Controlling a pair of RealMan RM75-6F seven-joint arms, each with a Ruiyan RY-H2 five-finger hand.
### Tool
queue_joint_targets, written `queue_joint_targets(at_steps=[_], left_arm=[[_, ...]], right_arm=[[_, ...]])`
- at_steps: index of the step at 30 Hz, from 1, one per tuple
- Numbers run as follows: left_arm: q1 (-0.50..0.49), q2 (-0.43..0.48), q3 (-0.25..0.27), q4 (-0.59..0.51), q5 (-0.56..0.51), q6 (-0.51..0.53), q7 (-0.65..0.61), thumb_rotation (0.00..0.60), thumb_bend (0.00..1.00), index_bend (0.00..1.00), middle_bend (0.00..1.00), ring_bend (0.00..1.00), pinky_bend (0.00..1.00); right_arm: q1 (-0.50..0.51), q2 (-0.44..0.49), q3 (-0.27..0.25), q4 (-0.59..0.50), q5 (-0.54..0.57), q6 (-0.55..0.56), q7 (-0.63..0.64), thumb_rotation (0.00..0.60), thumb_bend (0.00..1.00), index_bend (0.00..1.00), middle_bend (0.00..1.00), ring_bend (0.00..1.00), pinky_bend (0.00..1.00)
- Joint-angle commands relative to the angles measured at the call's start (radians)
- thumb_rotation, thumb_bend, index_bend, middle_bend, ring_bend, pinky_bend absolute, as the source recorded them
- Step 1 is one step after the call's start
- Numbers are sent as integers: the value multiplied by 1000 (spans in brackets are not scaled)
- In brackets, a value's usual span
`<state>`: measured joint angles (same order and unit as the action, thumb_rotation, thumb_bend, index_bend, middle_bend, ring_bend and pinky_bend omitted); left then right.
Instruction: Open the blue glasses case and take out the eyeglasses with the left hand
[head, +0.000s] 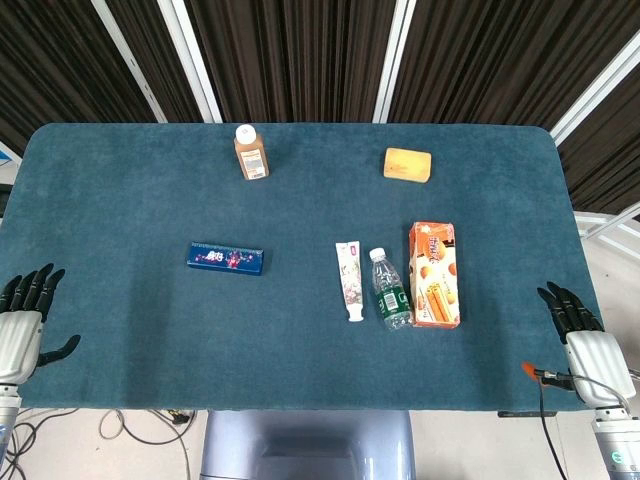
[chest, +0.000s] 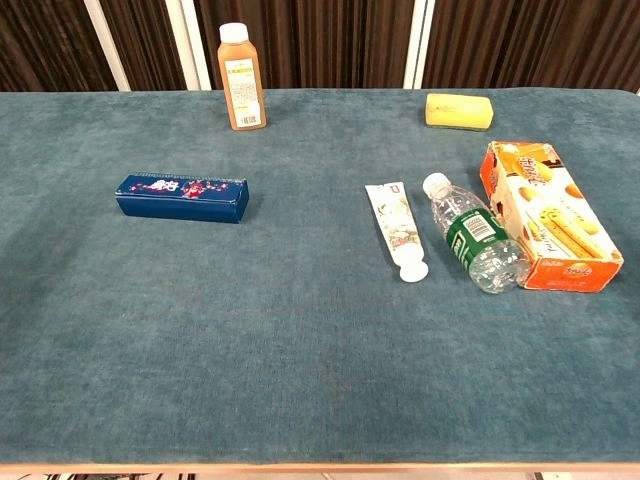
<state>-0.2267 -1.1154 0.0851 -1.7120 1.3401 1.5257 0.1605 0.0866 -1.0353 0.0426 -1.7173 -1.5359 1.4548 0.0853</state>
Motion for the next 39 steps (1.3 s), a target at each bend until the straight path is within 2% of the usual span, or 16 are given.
queue_joint_targets(at_steps=[1,9,14,20,23,28,39], left_arm=[[2,0,-6,-2,1,-7,4,600,181,0,0,0,26],[-15,3,-31,-29,-24,-72,22,600,180,0,0,0,26],[-77,12,-78,-60,-66,-161,82,600,181,0,0,0,28],[-182,-18,-154,-53,-176,-307,160,600,182,0,7,0,32],[-253,-55,-200,-17,-253,-395,205,600,184,0,27,0,45],[-345,-114,-246,53,-367,-504,271,600,187,0,61,0,50],[-506,-241,-291,239,-582,-654,390,600,197,0,110,0,56]], right_arm=[[1,1,0,1,-1,0,1,600,125,0,0,0,186],[-1,3,-2,-2,-4,1,7,600,125,0,0,0,186],[1,4,0,-4,6,-6,8,600,125,0,0,0,186],[2,4,0,-6,10,-9,6,600,126,0,0,0,186],[2,5,1,-8,14,-12,7,600,126,0,0,0,186],[4,7,2,-12,21,-19,7,600,125,0,0,0,186],[6,13,4,-19,34,-30,14,600,127,0,0,0,186]])
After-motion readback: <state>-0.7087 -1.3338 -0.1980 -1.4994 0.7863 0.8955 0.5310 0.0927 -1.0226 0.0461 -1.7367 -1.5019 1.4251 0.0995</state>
